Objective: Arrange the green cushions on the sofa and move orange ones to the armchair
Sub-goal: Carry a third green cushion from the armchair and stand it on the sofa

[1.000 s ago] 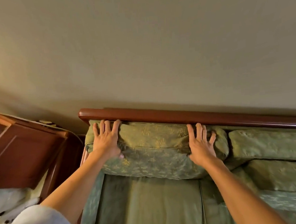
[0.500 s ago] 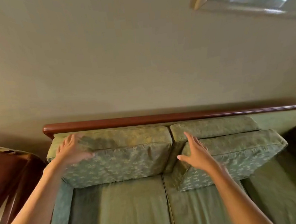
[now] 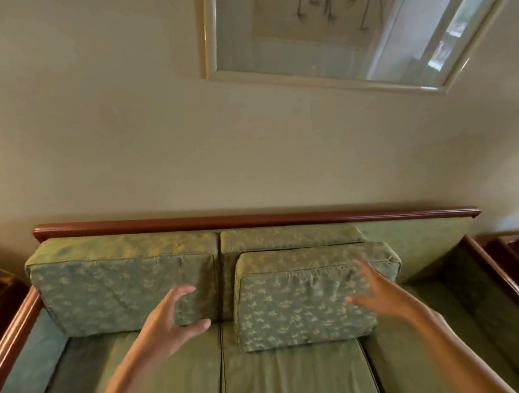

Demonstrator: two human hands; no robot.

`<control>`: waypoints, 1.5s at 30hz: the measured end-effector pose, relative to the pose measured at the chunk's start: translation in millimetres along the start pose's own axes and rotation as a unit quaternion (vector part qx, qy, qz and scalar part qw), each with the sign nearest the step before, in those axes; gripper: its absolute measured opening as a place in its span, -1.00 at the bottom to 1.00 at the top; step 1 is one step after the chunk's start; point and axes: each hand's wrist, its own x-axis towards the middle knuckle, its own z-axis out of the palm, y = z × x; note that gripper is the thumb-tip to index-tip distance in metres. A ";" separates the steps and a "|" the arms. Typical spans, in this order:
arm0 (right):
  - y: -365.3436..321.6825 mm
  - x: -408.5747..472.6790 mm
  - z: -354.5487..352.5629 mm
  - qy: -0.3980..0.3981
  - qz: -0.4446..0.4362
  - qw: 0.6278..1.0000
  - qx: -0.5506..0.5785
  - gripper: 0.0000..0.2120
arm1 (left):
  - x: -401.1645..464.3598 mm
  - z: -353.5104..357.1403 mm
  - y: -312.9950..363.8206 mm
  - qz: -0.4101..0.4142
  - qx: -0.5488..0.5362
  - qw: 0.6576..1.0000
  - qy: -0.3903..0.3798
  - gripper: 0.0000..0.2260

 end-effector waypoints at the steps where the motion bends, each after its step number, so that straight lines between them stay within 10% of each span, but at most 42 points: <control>1: -0.3 -3.8 -8.0 0.001 -0.020 1.000 -0.007 0.18 | 2.5 15.1 19.6 0.011 -0.003 1.000 0.000 -0.32; 11: 64.3 -2.6 -68.2 0.002 -0.103 0.994 -0.018 0.06 | 17.4 126.1 148.3 0.041 0.068 0.996 -0.030 -0.36; 26: 106.9 189.6 -37.4 -0.038 -0.114 0.959 -0.256 0.21 | 197.1 211.1 123.9 -0.033 0.213 0.974 -0.075 -0.10; 31: 128.7 226.7 -6.5 -0.046 -0.100 0.936 -0.335 0.19 | 225.3 256.7 94.9 -0.059 0.428 0.897 -0.092 0.20; 45: 186.6 188.7 -13.0 -0.021 -0.206 0.940 -0.271 -0.10 | 187.1 294.2 120.2 0.011 0.470 0.879 -0.077 0.04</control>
